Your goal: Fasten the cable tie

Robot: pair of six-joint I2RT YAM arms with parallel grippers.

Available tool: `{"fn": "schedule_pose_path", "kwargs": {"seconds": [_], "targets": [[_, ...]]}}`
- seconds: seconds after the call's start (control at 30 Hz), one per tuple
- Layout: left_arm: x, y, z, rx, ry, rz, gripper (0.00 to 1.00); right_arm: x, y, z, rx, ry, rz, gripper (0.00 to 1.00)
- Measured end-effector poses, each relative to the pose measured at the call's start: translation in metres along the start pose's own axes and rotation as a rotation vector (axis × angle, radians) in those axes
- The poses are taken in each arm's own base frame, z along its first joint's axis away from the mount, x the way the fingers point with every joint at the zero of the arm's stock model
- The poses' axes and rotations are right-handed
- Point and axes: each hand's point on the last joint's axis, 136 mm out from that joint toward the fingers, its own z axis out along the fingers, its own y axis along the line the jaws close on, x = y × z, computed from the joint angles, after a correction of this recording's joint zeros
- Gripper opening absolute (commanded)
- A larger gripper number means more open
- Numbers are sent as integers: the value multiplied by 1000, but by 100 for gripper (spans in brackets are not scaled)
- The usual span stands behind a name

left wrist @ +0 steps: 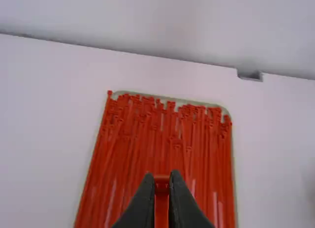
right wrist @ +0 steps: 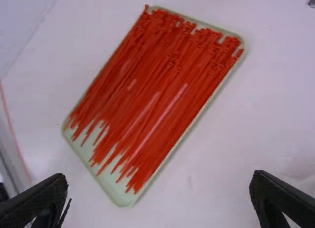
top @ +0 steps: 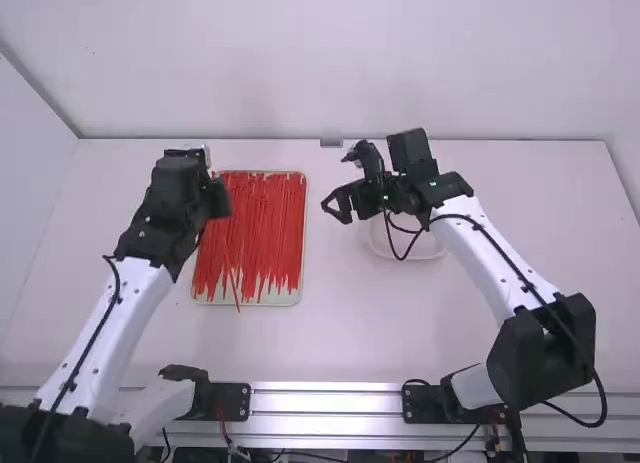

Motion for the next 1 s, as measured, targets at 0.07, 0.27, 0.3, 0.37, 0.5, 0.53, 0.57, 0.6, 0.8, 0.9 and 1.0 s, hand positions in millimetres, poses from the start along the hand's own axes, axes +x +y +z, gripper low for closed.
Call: {"fn": "schedule_pose_path", "kwargs": {"seconds": [0.07, 0.27, 0.3, 0.37, 0.5, 0.53, 0.57, 0.6, 0.8, 0.9, 1.0], "targets": [[0, -7, -9, 34, -34, -5, 2, -3, 12, 2, -49, -9, -24, 99], [-29, -32, -31, 189, -165, -56, 2, -12, 53, 10, -187, -42, -111, 99], [-31, -34, -32, 198, -173, -60, 2, -13, 57, 10, -200, -45, -119, 99], [-38, -41, -34, 236, -202, -72, 2, -15, 70, 12, -241, -56, -147, 99], [-48, -64, -37, 317, -238, -84, 2, -18, 90, 16, -294, -71, -189, 99], [-49, -72, -37, 341, -241, -87, 2, -19, 95, 17, -304, -75, -194, 99], [-49, -78, -37, 364, -241, -91, 2, -20, 97, 17, -310, -79, -196, 99], [-49, -84, -37, 382, -243, -97, 2, -21, 101, 18, -318, -83, -200, 99], [-54, -116, -43, 491, -259, -144, 2, -23, 116, 19, -353, -94, -214, 88], [-56, -124, -47, 524, -261, -174, 2, -24, 118, 20, -358, -98, -209, 81], [-61, -131, -53, 573, -271, -191, 2, -24, 118, 20, -359, -95, -193, 62]]}}
